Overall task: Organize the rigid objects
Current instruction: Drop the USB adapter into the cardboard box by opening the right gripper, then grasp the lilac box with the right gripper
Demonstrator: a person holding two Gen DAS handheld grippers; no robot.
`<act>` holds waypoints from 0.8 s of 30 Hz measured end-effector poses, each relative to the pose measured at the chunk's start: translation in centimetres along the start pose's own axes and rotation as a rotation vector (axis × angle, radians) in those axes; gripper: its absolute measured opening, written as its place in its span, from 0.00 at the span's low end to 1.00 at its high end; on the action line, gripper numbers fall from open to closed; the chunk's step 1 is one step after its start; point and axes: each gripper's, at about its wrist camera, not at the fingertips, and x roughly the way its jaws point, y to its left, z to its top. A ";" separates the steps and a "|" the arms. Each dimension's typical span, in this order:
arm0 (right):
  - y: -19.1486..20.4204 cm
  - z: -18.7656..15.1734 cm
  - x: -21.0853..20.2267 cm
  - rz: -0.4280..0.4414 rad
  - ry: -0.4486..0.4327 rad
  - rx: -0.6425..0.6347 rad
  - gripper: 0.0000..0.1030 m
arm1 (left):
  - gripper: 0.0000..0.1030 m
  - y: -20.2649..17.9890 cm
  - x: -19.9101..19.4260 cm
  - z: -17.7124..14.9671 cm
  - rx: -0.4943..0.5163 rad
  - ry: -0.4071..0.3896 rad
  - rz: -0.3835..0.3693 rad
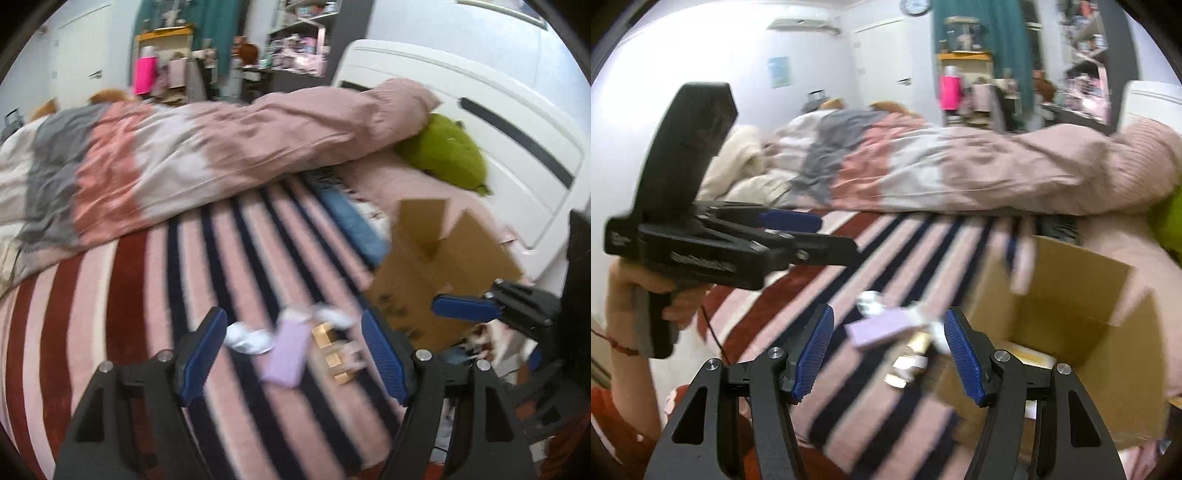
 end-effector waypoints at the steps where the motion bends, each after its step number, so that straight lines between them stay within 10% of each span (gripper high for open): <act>1: 0.9 -0.1 1.2 0.021 0.011 -0.015 0.57 | 0.70 1.1 0.5 -0.8 -0.024 0.006 0.005; 8: 3.9 -2.0 8.5 0.011 0.105 -0.154 0.57 | 0.70 6.0 3.5 -4.3 -0.108 0.025 0.019; 18: 0.9 -3.7 15.6 -0.022 0.236 -0.023 0.59 | 0.70 7.9 4.2 -5.1 -0.157 0.005 0.047; 24: -0.6 -4.1 18.5 -0.037 0.259 0.069 0.84 | 0.70 8.2 4.0 -5.3 -0.159 0.001 0.085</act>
